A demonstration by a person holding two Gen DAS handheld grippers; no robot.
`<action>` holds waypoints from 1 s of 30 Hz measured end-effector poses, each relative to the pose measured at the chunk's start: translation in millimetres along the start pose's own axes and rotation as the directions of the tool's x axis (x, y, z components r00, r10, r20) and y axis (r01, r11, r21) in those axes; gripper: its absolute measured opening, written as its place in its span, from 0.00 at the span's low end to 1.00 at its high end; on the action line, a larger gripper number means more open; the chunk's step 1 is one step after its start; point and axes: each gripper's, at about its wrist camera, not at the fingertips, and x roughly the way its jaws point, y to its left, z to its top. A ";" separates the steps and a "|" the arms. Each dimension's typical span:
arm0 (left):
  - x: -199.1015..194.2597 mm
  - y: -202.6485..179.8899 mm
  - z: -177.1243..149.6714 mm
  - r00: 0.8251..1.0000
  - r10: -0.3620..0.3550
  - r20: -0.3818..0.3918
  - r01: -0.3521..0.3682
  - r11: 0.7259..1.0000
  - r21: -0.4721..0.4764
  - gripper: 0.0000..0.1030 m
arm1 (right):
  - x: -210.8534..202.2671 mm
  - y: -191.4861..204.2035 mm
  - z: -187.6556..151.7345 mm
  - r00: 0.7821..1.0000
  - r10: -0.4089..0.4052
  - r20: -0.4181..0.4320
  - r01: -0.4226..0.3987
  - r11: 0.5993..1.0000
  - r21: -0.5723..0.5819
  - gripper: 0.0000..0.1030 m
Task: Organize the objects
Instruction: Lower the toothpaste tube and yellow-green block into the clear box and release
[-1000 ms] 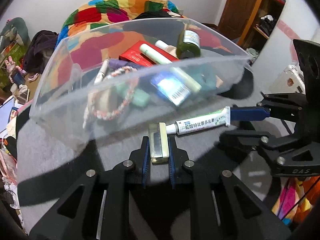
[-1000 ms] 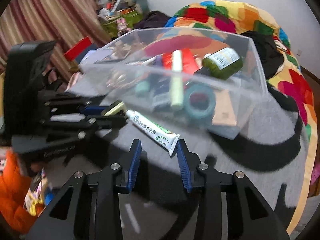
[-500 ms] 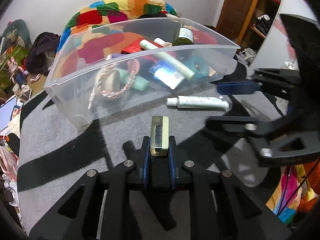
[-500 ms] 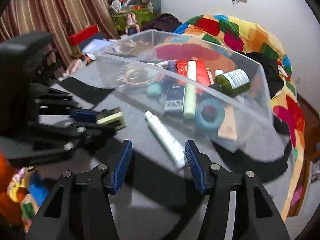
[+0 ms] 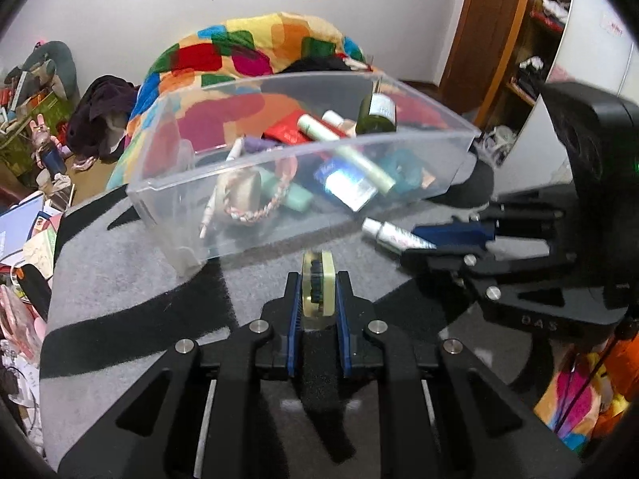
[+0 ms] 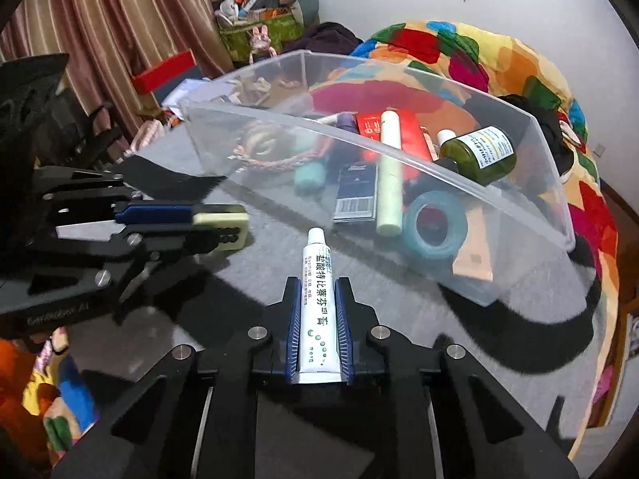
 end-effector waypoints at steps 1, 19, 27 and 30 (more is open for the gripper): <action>-1.9 0.4 0.6 1.000 -0.003 0.005 0.003 1.000 -0.004 0.15 | -3.9 0.3 -0.7 1.000 0.003 0.012 -0.003 1.000 0.007 0.15; -52.9 13.8 41.4 0.987 0.005 0.163 0.005 0.998 -0.061 0.15 | -65.4 -28.2 33.6 0.969 -0.022 0.245 -0.021 0.985 0.171 0.15; -55.6 27.9 79.4 0.975 0.033 0.220 -0.012 0.995 -0.096 0.15 | -45.1 -45.3 59.7 0.971 -0.082 0.225 0.030 0.974 0.225 0.15; -36.3 36.1 92.8 0.979 0.040 0.199 -0.014 0.992 -0.127 0.15 | -30.6 -52.4 68.1 0.976 -0.096 0.195 0.045 0.967 0.250 0.15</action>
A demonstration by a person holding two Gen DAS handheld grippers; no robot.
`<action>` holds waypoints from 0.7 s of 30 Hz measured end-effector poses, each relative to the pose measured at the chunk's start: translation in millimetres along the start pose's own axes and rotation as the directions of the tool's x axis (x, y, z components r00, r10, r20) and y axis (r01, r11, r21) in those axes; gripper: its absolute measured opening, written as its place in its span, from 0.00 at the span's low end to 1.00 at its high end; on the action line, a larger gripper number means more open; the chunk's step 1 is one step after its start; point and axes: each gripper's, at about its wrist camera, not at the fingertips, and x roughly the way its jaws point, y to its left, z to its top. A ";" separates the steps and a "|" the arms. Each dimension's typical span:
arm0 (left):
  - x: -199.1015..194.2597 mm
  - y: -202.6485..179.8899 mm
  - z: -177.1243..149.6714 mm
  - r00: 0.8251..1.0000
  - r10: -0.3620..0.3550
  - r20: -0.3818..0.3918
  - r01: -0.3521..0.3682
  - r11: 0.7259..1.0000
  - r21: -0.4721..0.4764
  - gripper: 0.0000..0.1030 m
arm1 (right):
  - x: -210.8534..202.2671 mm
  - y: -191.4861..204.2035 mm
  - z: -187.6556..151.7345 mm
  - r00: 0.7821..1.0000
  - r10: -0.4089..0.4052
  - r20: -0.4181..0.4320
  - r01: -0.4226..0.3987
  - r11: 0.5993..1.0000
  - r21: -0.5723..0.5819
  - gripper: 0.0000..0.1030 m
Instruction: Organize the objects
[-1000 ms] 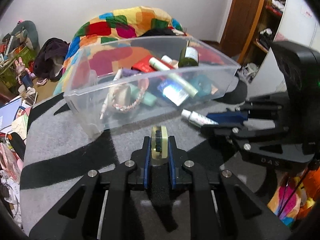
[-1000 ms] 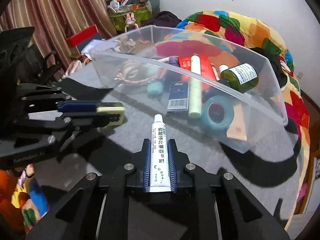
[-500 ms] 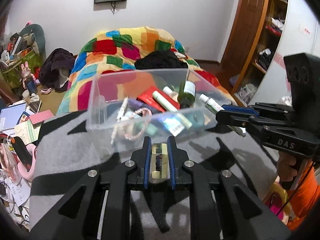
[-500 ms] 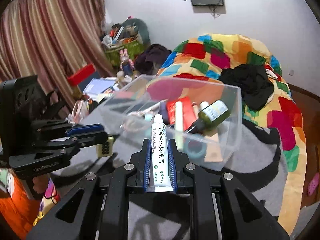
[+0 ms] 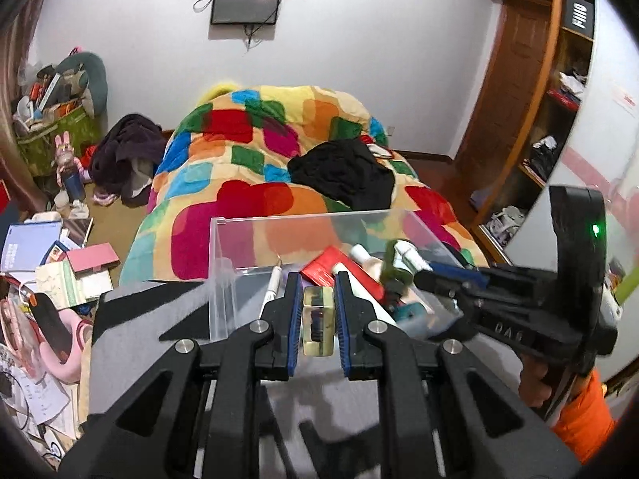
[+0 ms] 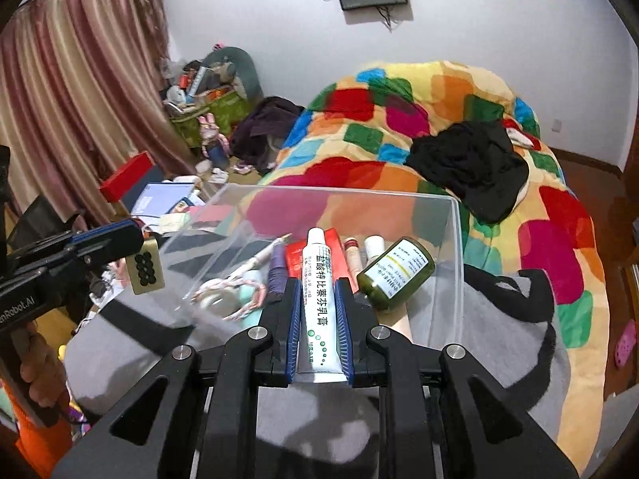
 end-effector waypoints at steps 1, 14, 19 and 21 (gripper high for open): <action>5.4 2.0 1.0 1.000 -0.003 -0.009 0.003 1.000 -0.007 0.15 | 7.0 -1.1 1.4 1.000 -0.008 -0.014 0.009 1.000 0.005 0.15; 36.2 11.5 -7.6 0.996 -0.053 -0.079 0.047 0.997 -0.066 0.15 | 19.0 7.8 -4.8 0.998 -0.006 -0.068 0.003 0.999 -0.041 0.15; 19.8 -2.1 -13.9 0.999 -0.020 -0.040 0.020 1.000 -0.014 0.17 | 2.6 9.5 -8.7 0.999 0.019 -0.046 -0.021 0.999 -0.040 0.17; 13.3 -5.8 -16.3 1.000 -0.008 -0.020 0.008 1.000 -0.001 0.24 | -7.3 9.3 -10.8 0.999 0.020 -0.028 -0.021 0.999 -0.043 0.18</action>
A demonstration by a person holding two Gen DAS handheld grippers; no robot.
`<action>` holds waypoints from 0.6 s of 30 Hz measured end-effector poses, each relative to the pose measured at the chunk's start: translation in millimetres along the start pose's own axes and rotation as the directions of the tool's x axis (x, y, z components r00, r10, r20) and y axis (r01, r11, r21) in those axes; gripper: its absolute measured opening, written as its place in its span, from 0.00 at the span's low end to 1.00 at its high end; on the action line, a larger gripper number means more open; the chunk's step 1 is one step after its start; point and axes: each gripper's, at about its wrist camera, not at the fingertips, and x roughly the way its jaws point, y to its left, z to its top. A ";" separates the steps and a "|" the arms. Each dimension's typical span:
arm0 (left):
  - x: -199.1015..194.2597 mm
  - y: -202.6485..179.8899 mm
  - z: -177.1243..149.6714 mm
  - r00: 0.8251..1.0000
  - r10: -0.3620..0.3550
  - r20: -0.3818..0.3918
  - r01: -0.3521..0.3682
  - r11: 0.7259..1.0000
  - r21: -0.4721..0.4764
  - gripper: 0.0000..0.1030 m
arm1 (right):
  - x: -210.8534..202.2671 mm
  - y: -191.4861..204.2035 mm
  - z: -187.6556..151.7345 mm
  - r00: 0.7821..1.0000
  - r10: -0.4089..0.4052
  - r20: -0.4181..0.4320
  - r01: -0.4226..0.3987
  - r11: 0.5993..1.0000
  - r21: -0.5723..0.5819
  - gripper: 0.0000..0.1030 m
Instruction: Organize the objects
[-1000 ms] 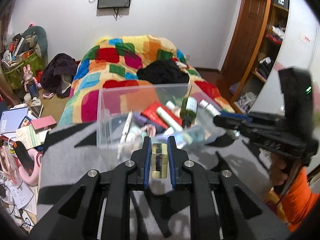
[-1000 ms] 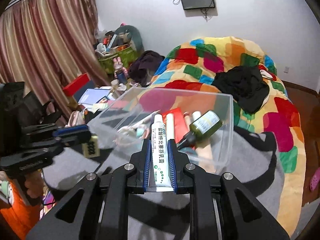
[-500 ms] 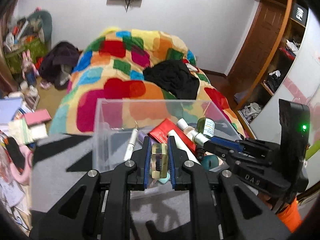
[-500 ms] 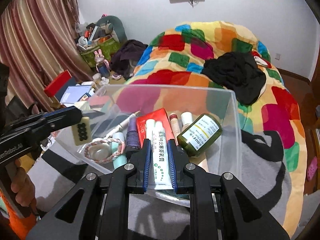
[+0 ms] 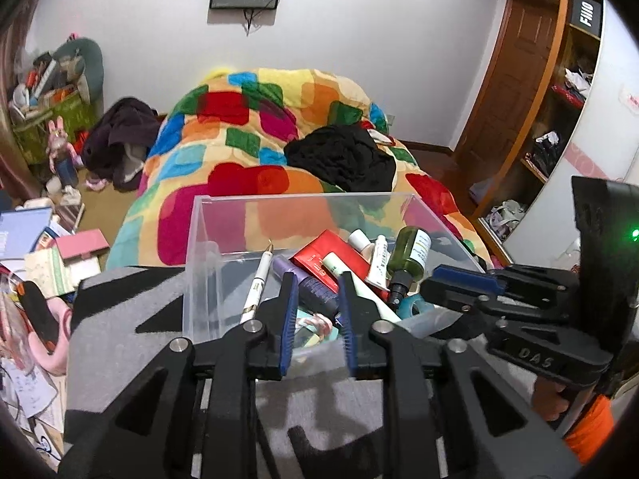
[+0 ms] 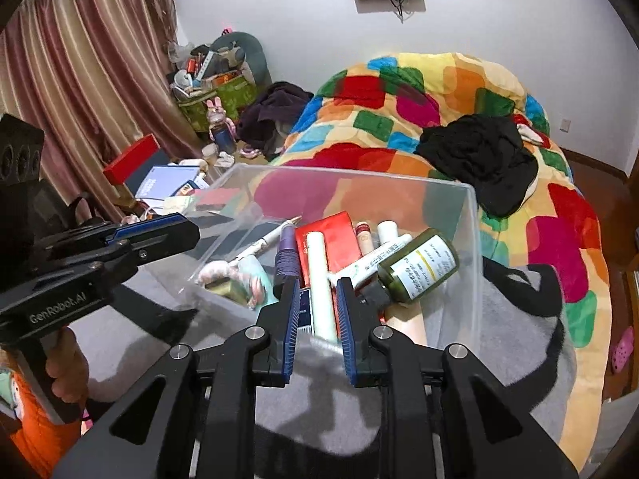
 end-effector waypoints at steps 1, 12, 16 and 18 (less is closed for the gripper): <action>-3.8 -2.5 -1.9 1.000 0.007 0.012 -0.007 1.000 0.006 0.31 | -4.7 0.4 -1.1 1.000 -0.002 0.009 0.002 1.000 -0.003 0.20; -35.4 -17.8 -24.9 0.993 0.054 0.105 -0.058 0.998 0.036 0.65 | -55.2 11.3 -22.3 0.991 -0.033 0.127 0.038 0.999 -0.034 0.55; -37.6 -20.7 -33.2 0.994 0.050 0.101 -0.054 0.998 0.036 0.66 | -60.9 14.0 -31.0 0.987 -0.058 0.148 0.064 0.997 -0.036 0.65; -37.2 -20.9 -37.4 0.994 0.051 0.099 -0.054 0.998 0.031 0.66 | -62.0 13.8 -34.9 0.987 -0.060 0.146 0.065 0.997 -0.030 0.65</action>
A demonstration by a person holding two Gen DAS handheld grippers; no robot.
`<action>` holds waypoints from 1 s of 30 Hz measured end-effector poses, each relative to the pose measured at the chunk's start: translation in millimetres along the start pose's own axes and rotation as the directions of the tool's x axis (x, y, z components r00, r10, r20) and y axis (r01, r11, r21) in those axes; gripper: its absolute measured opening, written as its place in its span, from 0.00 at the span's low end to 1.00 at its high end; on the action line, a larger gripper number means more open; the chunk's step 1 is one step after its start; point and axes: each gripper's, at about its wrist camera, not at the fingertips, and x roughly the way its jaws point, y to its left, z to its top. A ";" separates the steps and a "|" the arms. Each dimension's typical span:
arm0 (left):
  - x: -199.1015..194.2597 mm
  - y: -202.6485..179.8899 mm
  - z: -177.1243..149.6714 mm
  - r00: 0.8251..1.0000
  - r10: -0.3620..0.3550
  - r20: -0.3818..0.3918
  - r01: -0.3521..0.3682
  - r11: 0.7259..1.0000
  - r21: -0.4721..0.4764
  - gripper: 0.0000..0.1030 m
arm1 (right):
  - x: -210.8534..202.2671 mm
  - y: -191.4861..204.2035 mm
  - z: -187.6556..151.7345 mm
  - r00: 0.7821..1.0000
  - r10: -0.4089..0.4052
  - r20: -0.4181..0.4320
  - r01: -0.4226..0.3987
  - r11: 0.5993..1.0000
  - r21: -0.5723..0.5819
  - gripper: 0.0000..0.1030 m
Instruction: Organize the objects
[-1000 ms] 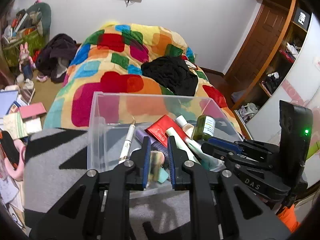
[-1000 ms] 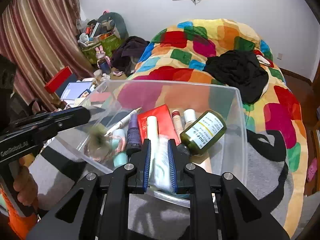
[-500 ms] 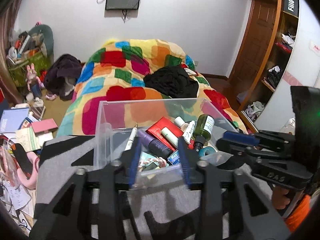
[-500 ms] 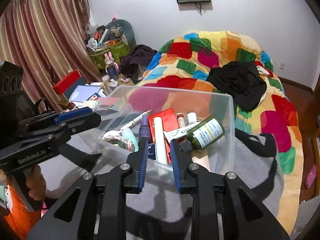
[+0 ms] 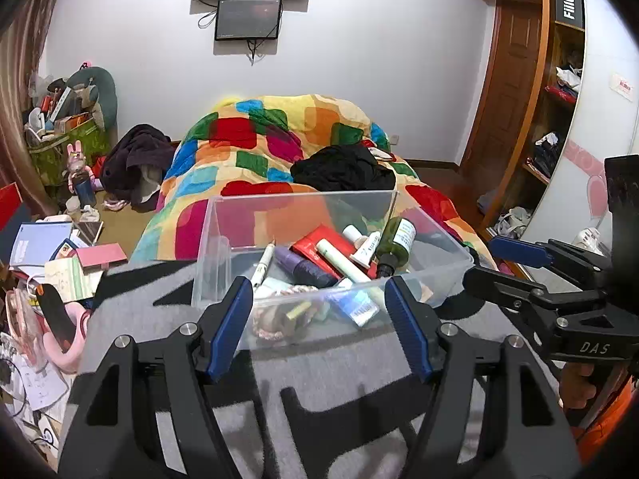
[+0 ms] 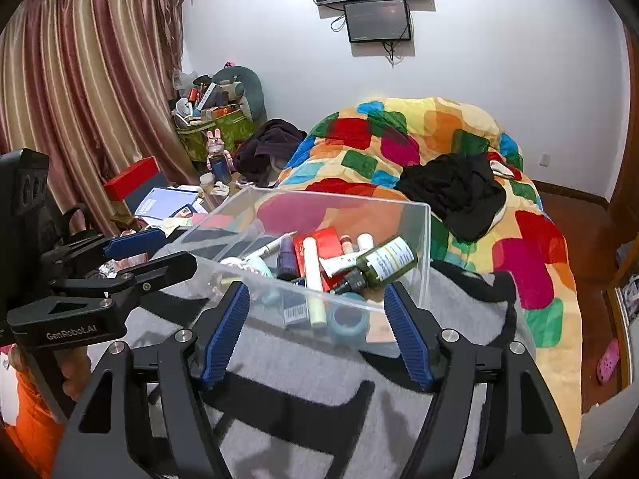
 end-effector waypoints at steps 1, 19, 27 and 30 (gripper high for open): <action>0.4 -0.1 -2.0 1.000 -0.001 -0.002 0.001 1.000 -0.004 0.66 | -0.4 -0.1 -1.7 1.000 -0.002 -0.001 0.002 1.000 0.002 0.66; -4.2 -8.4 -15.4 1.000 0.024 0.010 -0.024 1.000 -0.010 0.78 | -2.1 2.3 -14.8 1.000 -0.008 -0.002 0.008 1.000 -0.001 0.68; -6.4 -10.8 -15.2 1.000 0.018 0.012 -0.018 1.000 -0.004 0.79 | -3.3 3.2 -14.9 1.000 -0.006 0.000 0.006 1.000 -0.003 0.68; -6.1 -11.5 -15.5 1.000 0.017 0.008 -0.017 1.000 -0.003 0.80 | -3.8 4.5 -14.6 1.000 -0.004 0.000 0.004 1.000 -0.002 0.68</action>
